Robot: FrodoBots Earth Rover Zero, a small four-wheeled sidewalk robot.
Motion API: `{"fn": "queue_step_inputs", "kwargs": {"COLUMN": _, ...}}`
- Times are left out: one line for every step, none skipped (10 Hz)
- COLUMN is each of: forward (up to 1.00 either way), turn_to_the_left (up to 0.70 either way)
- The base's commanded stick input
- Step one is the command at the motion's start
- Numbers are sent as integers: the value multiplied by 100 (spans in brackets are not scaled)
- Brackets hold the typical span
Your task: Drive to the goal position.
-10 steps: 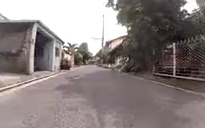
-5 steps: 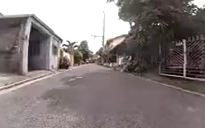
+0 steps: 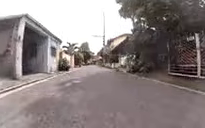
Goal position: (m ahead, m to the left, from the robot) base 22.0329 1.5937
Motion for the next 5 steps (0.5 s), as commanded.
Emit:
{"fn": "queue_step_inputs", "kwargs": {"forward": 100, "turn_to_the_left": 0}}
{"fn": "queue_step_inputs", "kwargs": {"forward": 100, "turn_to_the_left": 0}}
{"fn": "queue_step_inputs", "kwargs": {"forward": 100, "turn_to_the_left": 0}}
{"fn": "queue_step_inputs", "kwargs": {"forward": 100, "turn_to_the_left": 0}}
{"fn": "queue_step_inputs", "kwargs": {"forward": 100, "turn_to_the_left": 0}}
